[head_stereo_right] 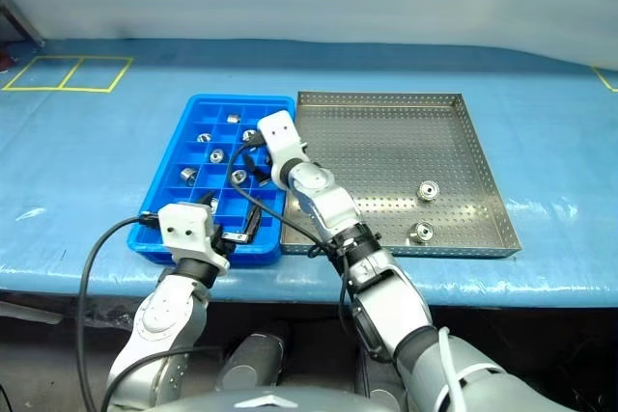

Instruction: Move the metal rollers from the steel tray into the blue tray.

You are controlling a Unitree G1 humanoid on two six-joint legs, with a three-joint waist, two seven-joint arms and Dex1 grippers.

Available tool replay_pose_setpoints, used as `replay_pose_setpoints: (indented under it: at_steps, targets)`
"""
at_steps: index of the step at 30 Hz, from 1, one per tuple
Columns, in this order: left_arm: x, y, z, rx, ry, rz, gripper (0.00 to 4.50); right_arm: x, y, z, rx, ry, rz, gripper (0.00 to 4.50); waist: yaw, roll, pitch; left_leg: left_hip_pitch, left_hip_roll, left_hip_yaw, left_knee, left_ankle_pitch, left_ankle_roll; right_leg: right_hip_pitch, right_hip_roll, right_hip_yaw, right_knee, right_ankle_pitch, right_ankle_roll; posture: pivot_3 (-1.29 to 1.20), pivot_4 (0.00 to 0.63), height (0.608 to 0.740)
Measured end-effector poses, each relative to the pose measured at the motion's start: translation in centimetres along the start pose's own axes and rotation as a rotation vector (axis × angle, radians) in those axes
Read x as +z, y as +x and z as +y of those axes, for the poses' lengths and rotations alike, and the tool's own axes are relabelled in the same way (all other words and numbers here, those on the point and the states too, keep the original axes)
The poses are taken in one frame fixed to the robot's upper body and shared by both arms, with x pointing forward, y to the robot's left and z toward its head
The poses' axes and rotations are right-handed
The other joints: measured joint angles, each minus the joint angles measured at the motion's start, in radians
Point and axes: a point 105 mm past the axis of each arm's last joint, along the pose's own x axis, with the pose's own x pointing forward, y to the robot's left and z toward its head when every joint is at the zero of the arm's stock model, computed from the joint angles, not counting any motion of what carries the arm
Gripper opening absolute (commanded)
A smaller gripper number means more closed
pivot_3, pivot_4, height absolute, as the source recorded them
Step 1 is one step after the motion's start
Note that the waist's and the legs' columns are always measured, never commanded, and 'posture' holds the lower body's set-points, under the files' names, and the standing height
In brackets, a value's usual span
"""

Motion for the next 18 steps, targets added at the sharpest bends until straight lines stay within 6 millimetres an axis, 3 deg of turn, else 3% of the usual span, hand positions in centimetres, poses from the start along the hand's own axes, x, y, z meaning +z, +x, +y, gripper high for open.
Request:
replay_pose_setpoints:
  at_steps: [7, 11, 18]
  targets:
    - [-0.1, 1.2, -1.3, -0.092, 0.011, -0.001, 4.5, -1.9, -4.1, -7.3, -0.442, 0.087, -0.006, 4.46, -0.075, 0.0, 0.0, 0.001, 0.0, 0.0, -0.001, 0.0, 0.0, 0.001, 0.0, 0.0, -0.001, 0.0, 0.0, 0.1, 0.15, 0.74]
    - [-0.4, 1.7, -1.8, -0.125, 0.012, 0.01, 4.5, -3.0, -6.7, -10.2, -0.684, 0.144, -0.012, 4.46, -0.117, 0.0, 0.0, 0.002, 0.001, 0.001, 0.0, 0.0, 0.0, 0.001, 0.0, 0.001, 0.0, 0.0, 0.0, 0.08, 0.15, 0.74]
    - [-0.5, 1.9, -2.1, -0.151, 0.008, 0.014, 4.5, -4.1, -8.8, -12.5, -0.884, 0.166, 0.015, 4.46, -0.151, 0.001, 0.0, 0.002, 0.001, 0.001, 0.0, 0.0, 0.001, 0.002, 0.0, 0.001, 0.001, 0.0, 0.0, 0.07, 0.15, 0.74]
